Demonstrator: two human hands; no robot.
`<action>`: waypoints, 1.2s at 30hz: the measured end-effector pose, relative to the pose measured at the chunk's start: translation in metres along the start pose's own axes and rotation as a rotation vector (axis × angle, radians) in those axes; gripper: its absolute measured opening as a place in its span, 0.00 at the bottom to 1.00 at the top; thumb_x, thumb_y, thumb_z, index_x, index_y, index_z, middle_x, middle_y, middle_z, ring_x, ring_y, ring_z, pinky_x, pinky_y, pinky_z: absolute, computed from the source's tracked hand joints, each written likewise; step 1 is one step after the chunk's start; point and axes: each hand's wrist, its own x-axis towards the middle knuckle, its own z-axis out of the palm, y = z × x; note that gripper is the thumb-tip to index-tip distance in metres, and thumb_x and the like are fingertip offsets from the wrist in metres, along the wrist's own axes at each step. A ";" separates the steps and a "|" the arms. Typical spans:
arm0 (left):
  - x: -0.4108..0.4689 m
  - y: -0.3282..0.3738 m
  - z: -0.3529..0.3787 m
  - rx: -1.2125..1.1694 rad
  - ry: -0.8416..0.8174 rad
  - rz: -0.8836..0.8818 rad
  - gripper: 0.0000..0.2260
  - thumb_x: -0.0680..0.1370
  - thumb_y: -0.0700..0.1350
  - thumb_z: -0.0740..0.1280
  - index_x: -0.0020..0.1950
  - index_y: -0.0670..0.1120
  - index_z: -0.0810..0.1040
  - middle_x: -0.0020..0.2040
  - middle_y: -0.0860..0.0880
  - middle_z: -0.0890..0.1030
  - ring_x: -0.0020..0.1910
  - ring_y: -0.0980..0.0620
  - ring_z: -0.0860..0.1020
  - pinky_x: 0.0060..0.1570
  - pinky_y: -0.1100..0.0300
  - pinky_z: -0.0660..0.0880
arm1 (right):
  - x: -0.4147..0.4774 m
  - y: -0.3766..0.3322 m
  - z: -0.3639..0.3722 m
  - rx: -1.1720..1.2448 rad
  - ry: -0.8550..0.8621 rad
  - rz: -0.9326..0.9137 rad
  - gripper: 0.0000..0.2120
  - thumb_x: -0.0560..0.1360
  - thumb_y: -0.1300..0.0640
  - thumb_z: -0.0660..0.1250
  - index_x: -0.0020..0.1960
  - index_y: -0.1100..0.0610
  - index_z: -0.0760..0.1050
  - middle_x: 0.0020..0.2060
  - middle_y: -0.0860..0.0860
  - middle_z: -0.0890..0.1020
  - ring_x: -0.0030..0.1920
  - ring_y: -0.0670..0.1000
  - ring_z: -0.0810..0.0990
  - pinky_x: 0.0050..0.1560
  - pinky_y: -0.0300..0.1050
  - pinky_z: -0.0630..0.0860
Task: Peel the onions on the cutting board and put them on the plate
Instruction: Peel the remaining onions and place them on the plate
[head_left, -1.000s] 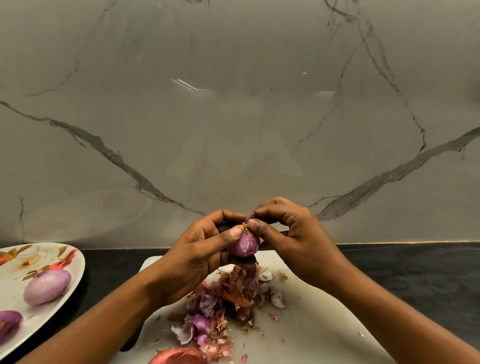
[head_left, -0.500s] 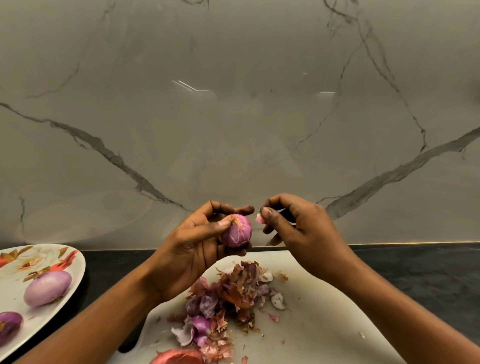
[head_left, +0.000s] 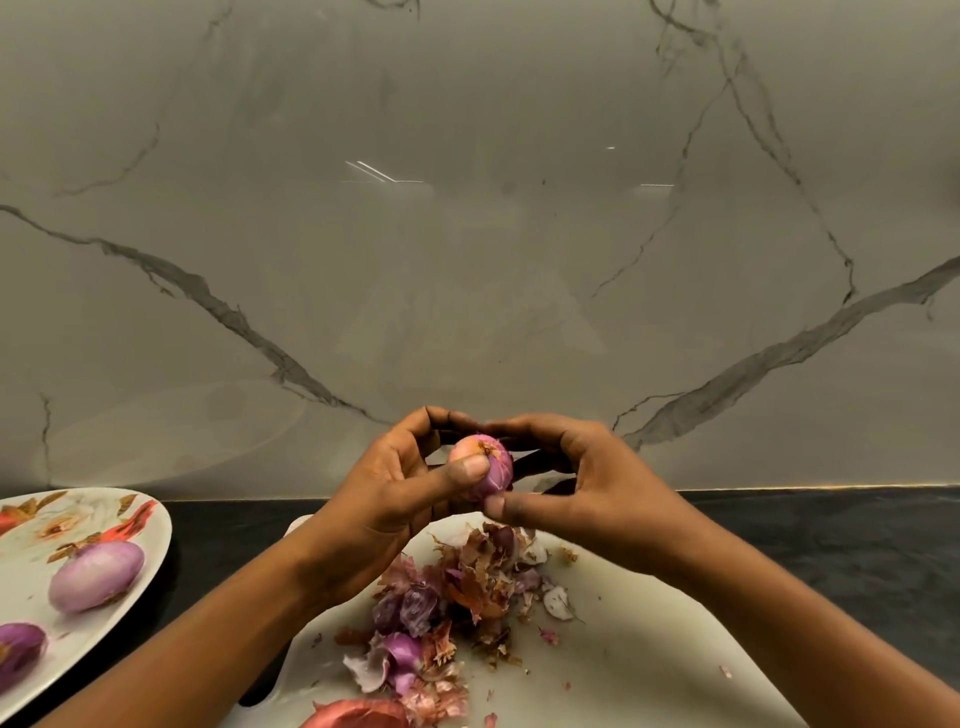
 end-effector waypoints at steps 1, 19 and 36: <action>0.000 0.000 0.000 0.032 0.004 0.015 0.21 0.74 0.42 0.78 0.65 0.44 0.79 0.65 0.41 0.82 0.63 0.37 0.83 0.57 0.49 0.83 | -0.001 0.000 0.002 -0.046 -0.016 -0.020 0.29 0.72 0.54 0.81 0.71 0.45 0.76 0.60 0.42 0.84 0.59 0.42 0.83 0.58 0.44 0.84; -0.004 0.005 0.004 -0.011 0.000 0.123 0.14 0.76 0.38 0.71 0.60 0.38 0.86 0.60 0.35 0.82 0.59 0.33 0.84 0.51 0.51 0.85 | -0.004 -0.002 0.004 -0.103 0.159 -0.192 0.24 0.69 0.52 0.83 0.64 0.48 0.82 0.53 0.41 0.87 0.56 0.42 0.86 0.57 0.43 0.84; 0.000 0.004 0.003 0.065 0.083 0.084 0.17 0.79 0.46 0.68 0.66 0.41 0.82 0.60 0.40 0.86 0.56 0.37 0.86 0.52 0.50 0.85 | -0.003 -0.002 0.005 -0.162 0.204 -0.172 0.26 0.68 0.47 0.82 0.64 0.50 0.83 0.52 0.42 0.87 0.53 0.38 0.85 0.55 0.39 0.84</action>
